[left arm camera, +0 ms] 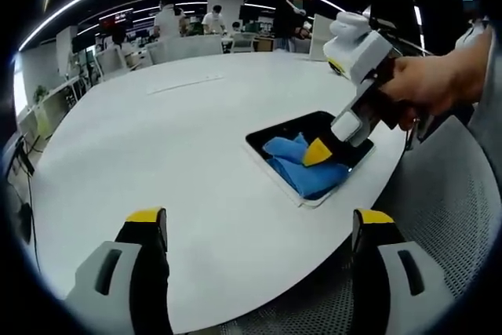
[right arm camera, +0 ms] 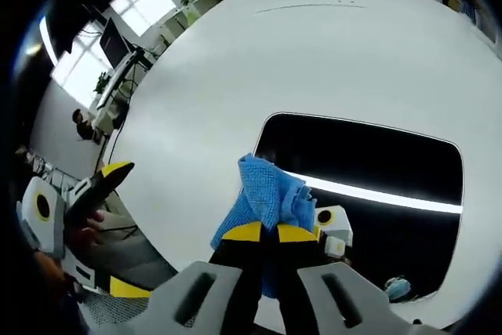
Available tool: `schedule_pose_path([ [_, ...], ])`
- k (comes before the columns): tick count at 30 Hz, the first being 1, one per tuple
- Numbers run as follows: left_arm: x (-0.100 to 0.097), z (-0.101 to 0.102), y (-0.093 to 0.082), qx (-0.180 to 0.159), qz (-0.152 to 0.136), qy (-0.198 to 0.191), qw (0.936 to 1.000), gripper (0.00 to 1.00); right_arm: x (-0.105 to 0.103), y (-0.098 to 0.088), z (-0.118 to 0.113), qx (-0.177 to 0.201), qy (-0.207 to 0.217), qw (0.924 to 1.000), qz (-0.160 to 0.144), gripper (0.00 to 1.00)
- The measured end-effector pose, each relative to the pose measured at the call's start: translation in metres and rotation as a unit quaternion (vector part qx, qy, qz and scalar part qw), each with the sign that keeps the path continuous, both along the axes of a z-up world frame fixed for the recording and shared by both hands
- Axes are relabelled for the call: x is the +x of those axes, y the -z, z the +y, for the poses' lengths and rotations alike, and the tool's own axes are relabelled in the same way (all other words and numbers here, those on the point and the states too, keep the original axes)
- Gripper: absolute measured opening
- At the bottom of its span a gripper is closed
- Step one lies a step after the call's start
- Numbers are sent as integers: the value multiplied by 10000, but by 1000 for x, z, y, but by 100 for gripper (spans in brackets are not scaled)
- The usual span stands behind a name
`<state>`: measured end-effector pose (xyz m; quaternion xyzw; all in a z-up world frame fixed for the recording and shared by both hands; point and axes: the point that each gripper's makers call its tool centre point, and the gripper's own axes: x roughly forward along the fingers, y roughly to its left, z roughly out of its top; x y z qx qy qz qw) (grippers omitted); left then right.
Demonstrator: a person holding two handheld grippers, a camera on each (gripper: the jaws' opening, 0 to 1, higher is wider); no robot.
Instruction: Wipe the mirror surface with the cleaning cloth until all visible marks leave the cleaned area.
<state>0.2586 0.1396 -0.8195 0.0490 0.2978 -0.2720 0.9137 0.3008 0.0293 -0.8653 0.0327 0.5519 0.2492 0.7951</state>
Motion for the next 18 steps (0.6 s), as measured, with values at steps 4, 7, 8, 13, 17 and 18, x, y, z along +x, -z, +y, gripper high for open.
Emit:
schedule_pose_path([
  [4,0,0,1,8,7,12,10000,97,8,1,2,55,8,10000,10,0],
  [7,0,1,0,23,-5,-15,10000,97,16,2,6,211,15,9997,124,0],
  [8,0,1,0,28,0,-17,10000,97,20,2,6,220,-15,9997,142,0],
  [13,0,1,1,28,16,-21,10000,96,31,3,5,177,-100,9998,90,0],
  [17,0,1,1,22,23,-49,10000,96,37,2,6,103,-180,9998,1,0],
  [18,0,1,1,25,28,-46,10000,96,39,2,6,83,-199,9998,-21,0],
])
